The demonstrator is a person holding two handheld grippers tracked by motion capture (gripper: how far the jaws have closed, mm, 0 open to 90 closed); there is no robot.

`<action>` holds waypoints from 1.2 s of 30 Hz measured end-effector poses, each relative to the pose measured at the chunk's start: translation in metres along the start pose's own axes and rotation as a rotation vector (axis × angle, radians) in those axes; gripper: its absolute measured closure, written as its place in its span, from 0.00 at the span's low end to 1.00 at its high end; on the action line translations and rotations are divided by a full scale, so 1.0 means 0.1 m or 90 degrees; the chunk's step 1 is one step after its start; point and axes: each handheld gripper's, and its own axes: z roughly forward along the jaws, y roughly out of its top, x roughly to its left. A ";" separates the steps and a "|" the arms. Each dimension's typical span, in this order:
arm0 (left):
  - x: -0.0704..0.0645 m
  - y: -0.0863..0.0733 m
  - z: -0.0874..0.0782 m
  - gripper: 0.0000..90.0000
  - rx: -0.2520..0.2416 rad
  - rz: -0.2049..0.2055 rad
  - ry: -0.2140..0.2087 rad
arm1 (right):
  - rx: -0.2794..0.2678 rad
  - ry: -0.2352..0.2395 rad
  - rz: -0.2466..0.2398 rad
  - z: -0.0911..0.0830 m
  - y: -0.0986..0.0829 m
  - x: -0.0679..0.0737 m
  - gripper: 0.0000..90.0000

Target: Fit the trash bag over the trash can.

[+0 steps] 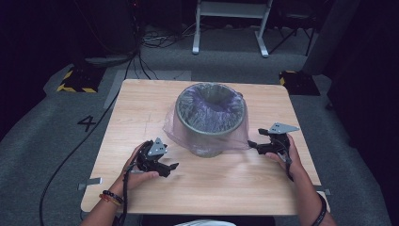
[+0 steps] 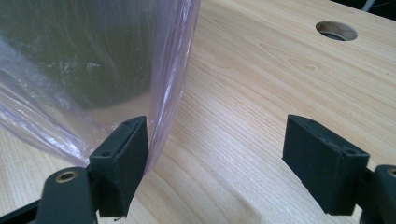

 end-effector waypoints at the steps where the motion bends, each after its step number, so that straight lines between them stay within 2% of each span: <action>1: 0.00 -0.02 0.01 0.17 0.007 -0.001 -0.002 | 0.002 -0.002 -0.002 -0.01 0.00 0.00 0.25; 5: -0.02 -0.10 0.05 0.18 0.029 -0.003 -0.003 | -0.001 0.010 0.000 -0.03 -0.02 0.00 0.25; 8: -0.03 -0.13 0.08 0.18 0.041 -0.003 -0.004 | -0.044 0.016 0.019 -0.10 0.03 0.02 0.25; 9: -0.03 -0.14 0.09 0.18 0.043 -0.004 -0.006 | -0.056 0.006 0.011 -0.12 0.09 0.04 0.25; 11: -0.03 -0.14 0.11 0.18 0.050 -0.002 -0.006 | -0.069 0.006 -0.001 -0.15 0.18 0.08 0.25; 14: -0.03 -0.15 0.13 0.18 0.050 -0.005 -0.012 | -0.069 -0.001 -0.023 -0.14 0.28 0.13 0.25; 18: -0.02 -0.18 0.12 0.17 0.043 -0.017 -0.018 | -0.069 0.003 -0.034 -0.13 0.37 0.16 0.25; 20: -0.01 -0.20 0.13 0.17 0.032 -0.022 -0.025 | -0.074 0.010 -0.033 -0.14 0.41 0.17 0.25; 26: 0.00 -0.21 0.12 0.17 0.032 -0.021 -0.027 | -0.092 0.032 -0.016 -0.22 0.50 0.19 0.25; 36: 0.00 -0.21 0.13 0.16 0.033 -0.021 -0.031 | -0.103 0.028 -0.032 -0.36 0.68 0.21 0.25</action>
